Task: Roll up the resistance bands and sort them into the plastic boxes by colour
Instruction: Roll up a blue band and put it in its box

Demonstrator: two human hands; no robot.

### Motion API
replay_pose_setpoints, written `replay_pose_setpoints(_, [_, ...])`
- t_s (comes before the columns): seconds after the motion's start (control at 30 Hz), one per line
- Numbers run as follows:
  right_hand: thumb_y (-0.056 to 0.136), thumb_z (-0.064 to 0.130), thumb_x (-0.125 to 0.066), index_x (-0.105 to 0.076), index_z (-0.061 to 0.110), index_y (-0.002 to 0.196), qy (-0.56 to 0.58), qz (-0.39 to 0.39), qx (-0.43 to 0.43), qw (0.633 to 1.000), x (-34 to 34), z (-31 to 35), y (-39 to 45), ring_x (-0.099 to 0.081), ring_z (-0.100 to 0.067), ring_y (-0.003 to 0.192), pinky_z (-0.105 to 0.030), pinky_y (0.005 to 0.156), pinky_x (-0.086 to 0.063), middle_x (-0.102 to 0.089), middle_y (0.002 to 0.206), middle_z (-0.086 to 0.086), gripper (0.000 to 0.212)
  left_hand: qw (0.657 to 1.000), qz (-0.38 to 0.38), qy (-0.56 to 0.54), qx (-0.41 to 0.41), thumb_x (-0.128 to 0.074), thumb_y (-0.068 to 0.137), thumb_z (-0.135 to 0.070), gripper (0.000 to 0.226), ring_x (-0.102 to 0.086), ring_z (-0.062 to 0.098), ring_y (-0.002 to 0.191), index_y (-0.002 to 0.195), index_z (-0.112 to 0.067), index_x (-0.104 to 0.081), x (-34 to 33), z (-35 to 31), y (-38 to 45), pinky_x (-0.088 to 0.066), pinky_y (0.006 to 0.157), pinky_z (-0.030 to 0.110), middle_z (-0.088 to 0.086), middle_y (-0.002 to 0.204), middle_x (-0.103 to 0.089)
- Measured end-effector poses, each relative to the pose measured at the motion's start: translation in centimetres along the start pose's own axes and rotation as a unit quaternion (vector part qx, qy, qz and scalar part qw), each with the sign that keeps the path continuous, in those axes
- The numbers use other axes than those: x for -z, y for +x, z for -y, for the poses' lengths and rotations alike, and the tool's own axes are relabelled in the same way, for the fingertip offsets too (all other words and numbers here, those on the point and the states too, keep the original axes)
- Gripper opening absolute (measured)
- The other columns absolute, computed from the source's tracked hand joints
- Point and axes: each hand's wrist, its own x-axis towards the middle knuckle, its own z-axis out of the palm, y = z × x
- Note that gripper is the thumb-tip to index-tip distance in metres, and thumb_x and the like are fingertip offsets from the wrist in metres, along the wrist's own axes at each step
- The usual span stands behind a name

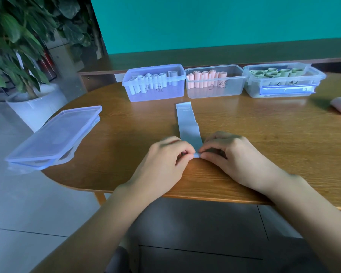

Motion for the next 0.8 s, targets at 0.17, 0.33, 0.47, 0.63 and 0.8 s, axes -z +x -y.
replay_pose_setpoints(0.17, [0.095, 0.025, -0.069, -0.076, 0.019, 0.098, -0.014, -0.010, 0.004, 1.000, -0.1, -0.3, 0.1, -0.059, -0.002, 0.088, -0.016, 0.084, -0.045, -0.063, 0.100, 0.011, 0.010, 1.000, 0.013, -0.004, 0.015, -0.070, 0.092, -0.034, 0.014, -0.057, 0.003, 0.083, 0.101, -0.024, -0.073, -0.2, -0.1, 0.2, -0.046, 0.071, 0.011, -0.013, 0.097, -0.063])
replay_pose_setpoints(0.33, [0.093, 0.027, -0.070, -0.074, 0.021, 0.100, -0.019, -0.031, 0.001, 0.999, -0.3, 0.1, -0.1, -0.057, -0.002, 0.080, -0.016, 0.080, -0.046, -0.061, 0.104, 0.009, 0.010, 1.000, 0.011, -0.004, 0.019, -0.068, 0.093, -0.036, 0.016, -0.058, 0.004, 0.084, 0.101, -0.024, -0.075, -0.4, 0.1, 0.6, -0.048, 0.072, 0.013, -0.013, 0.097, -0.065])
replay_pose_setpoints(0.47, [0.093, 0.026, -0.071, -0.074, 0.022, 0.102, -0.015, -0.018, -0.002, 1.000, -0.2, -0.2, 0.0, -0.054, 0.008, 0.080, -0.008, 0.077, -0.039, -0.063, 0.099, 0.013, 0.010, 1.000, 0.005, 0.012, 0.013, -0.061, 0.098, -0.034, 0.021, -0.059, 0.006, 0.089, 0.106, -0.021, -0.075, -0.6, 0.2, 0.8, -0.049, 0.077, 0.016, -0.007, 0.103, -0.068])
replay_pose_setpoints(0.63, [0.096, 0.023, -0.068, -0.075, 0.019, 0.104, -0.030, -0.024, -0.003, 0.999, -0.5, -0.5, 0.3, -0.056, 0.004, 0.088, -0.015, 0.086, -0.044, -0.064, 0.100, 0.012, 0.012, 0.999, -0.016, 0.039, 0.000, -0.059, 0.100, -0.025, 0.020, -0.059, 0.010, 0.093, 0.107, -0.015, -0.075, -0.9, 0.2, 1.0, -0.052, 0.081, 0.023, -0.002, 0.105, -0.065])
replay_pose_setpoints(0.8, [0.097, 0.023, -0.066, -0.075, 0.018, 0.105, -0.026, -0.021, -0.001, 0.999, -0.5, -0.6, 0.5, -0.061, -0.007, 0.093, -0.029, 0.089, -0.051, -0.065, 0.101, 0.008, 0.013, 0.999, -0.017, 0.023, -0.020, -0.062, 0.098, -0.022, 0.014, -0.058, 0.008, 0.093, 0.106, -0.019, -0.073, -0.8, 0.5, 1.1, -0.051, 0.079, 0.022, -0.006, 0.102, -0.066])
